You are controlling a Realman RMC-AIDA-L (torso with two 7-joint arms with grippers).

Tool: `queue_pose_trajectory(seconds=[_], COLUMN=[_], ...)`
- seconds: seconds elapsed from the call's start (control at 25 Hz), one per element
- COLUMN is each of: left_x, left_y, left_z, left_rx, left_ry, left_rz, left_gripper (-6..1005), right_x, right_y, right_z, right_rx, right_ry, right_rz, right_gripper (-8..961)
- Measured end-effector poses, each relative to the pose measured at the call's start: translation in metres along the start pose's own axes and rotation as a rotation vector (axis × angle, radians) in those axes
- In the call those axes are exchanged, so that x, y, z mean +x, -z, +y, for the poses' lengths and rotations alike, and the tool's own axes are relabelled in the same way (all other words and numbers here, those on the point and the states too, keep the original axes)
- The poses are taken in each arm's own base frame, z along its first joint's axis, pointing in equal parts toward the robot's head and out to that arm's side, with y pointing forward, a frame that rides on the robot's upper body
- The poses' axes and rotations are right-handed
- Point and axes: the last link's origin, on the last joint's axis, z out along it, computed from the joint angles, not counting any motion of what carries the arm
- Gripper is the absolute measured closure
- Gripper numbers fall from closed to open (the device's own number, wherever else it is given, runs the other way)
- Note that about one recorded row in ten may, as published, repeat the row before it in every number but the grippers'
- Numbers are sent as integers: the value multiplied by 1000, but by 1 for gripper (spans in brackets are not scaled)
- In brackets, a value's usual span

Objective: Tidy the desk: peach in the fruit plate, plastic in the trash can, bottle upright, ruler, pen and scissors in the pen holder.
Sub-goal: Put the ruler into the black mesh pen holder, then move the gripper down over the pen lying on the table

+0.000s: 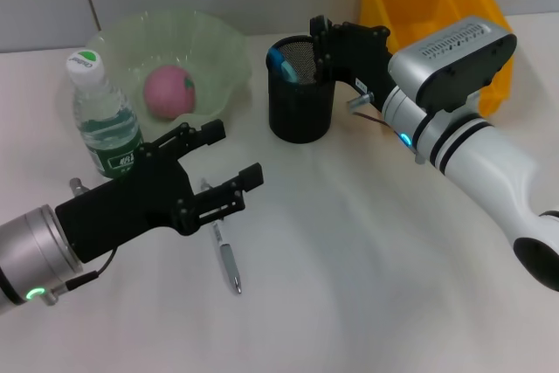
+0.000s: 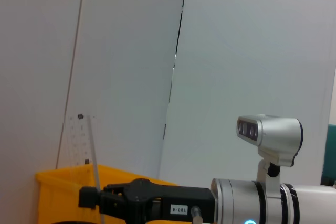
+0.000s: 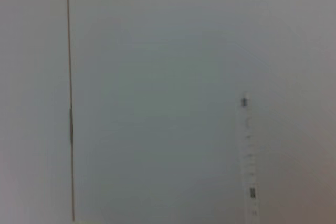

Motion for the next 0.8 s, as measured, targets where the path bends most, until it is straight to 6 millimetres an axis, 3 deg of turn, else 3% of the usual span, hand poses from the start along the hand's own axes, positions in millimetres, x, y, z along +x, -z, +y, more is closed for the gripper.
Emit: queue_pose_trajectory(seconds=[0.28,0.4,0.6,0.8], left_x=[2,2,4,5], left_y=[0,1,2,4], left_z=[-2,-2,-4,-7], left_rx=[5,5,14,19], left_ry=[-4,-6,-9,-10], left_rz=[4,6,10,5], left_gripper=[184,184,184,184], right_x=[1,3,5,7], right_y=[1,2,8,26], right_z=[-2,-4,-7,-14], right_rx=[9,10,16,-21], right_ry=[-22,-43,-67,-169], right_rz=[9,12,-1,-57], right_gripper=[860,675,562,449])
